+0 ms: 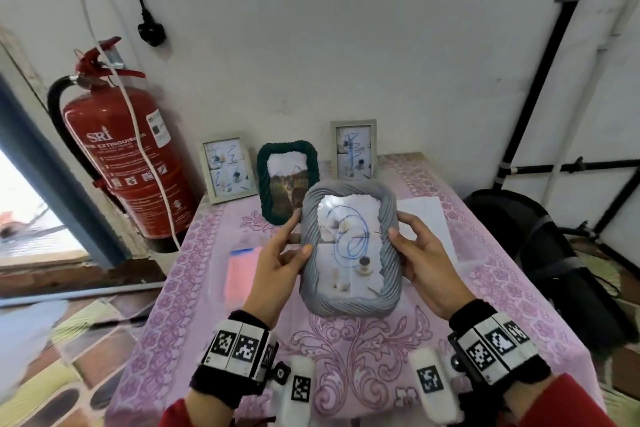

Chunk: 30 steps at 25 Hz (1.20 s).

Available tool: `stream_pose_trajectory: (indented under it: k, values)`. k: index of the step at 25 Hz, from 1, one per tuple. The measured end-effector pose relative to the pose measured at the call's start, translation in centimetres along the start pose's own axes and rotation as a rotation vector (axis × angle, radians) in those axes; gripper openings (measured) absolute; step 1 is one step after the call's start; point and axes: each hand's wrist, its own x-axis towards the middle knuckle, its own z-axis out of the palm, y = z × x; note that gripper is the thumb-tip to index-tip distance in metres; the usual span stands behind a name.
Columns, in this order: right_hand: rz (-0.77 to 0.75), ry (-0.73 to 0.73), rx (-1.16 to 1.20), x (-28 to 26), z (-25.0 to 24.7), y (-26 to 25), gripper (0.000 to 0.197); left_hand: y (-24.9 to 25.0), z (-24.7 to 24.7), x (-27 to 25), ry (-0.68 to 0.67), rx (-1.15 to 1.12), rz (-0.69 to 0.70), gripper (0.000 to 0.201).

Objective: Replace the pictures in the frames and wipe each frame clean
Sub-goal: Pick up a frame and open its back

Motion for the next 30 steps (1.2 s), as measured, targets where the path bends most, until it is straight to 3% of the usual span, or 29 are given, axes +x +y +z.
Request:
stream_pose_trajectory:
  k: [5, 8, 10, 14, 16, 21, 26, 30]
  values:
    - [0.054, -0.011, 0.011, -0.2, -0.2, 1.3, 0.027, -1.6, 0.5, -1.1, 0.089, 0.209, -0.040, 0.063]
    - [0.060, 0.010, 0.023, -0.2, -0.1, 1.5, 0.026, -1.6, 1.5, -2.2, 0.136, 0.468, 0.164, 0.054]
    - [0.068, 0.020, 0.042, 0.0, 0.1, 1.4, 0.027, -1.0, 2.9, -2.9, 0.071, 0.512, 0.269, 0.044]
    - [0.069, -0.005, 0.100, 0.4, 0.8, 0.6, 0.021, -0.1, 5.8, -3.8, -0.042, 0.545, 0.299, 0.047]
    - [0.043, -0.044, 0.102, 0.4, 1.2, 0.1, 0.019, 0.1, 6.6, -3.9, -0.048, 0.511, 0.297, 0.052]
    - [0.019, -0.138, 0.100, 0.3, 2.2, -0.3, 0.036, -0.1, 7.3, -3.4, 0.092, 0.300, 0.288, 0.056]
    - [-0.012, -0.100, -0.051, 0.2, 2.9, 0.4, 0.033, -0.2, 6.4, -3.6, 0.150, 0.040, 0.248, 0.044]
    - [-0.035, 0.003, -0.252, 0.0, 3.2, 1.2, 0.033, -0.5, 5.3, -3.4, 0.214, -0.036, 0.227, 0.041]
